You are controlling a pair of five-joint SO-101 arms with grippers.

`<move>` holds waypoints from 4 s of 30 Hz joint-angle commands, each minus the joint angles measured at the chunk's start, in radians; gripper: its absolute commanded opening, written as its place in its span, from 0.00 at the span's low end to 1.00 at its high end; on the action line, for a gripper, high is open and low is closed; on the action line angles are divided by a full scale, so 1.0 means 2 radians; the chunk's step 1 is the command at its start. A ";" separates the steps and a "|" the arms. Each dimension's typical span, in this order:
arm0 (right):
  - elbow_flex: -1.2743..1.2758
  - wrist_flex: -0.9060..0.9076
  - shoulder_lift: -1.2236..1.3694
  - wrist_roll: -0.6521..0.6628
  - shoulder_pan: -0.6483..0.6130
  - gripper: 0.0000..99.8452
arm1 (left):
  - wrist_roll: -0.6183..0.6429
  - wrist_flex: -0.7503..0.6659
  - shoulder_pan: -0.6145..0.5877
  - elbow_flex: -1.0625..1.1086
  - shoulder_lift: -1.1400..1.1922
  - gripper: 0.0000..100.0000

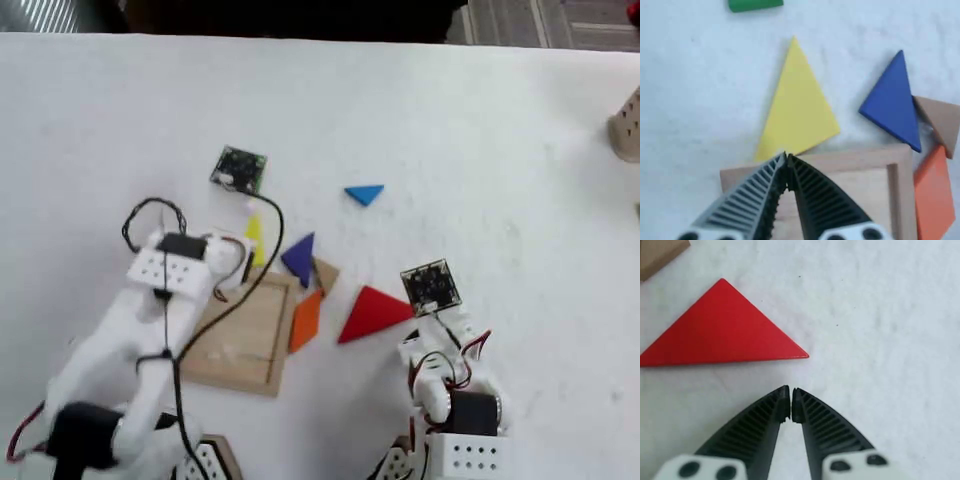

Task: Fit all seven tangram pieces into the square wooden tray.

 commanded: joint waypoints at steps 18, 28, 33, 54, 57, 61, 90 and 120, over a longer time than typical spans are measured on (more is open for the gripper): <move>0.001 -0.008 -0.004 0.003 0.003 0.02 | -0.058 0.035 -0.048 -0.052 0.127 0.02; 0.001 -0.008 -0.004 0.003 0.002 0.02 | -0.053 0.013 -0.040 -0.024 0.113 0.02; 0.001 -0.008 -0.004 0.002 0.003 0.02 | -0.048 -0.050 -0.026 -0.029 0.114 0.02; 0.001 -0.008 -0.004 0.003 0.004 0.02 | 0.018 -0.013 -0.040 -0.157 0.185 0.02; 0.001 -0.008 -0.004 0.003 0.004 0.02 | 0.016 0.057 -0.039 -0.163 0.157 0.02; 0.001 -0.008 -0.004 0.003 0.004 0.02 | 0.016 0.093 -0.039 -0.153 0.116 0.02; 0.001 -0.008 -0.004 0.003 0.004 0.02 | 0.021 0.081 0.009 -0.341 0.320 0.02; 0.001 -0.008 -0.004 0.004 0.002 0.02 | 0.088 0.229 -0.075 -0.918 0.668 0.02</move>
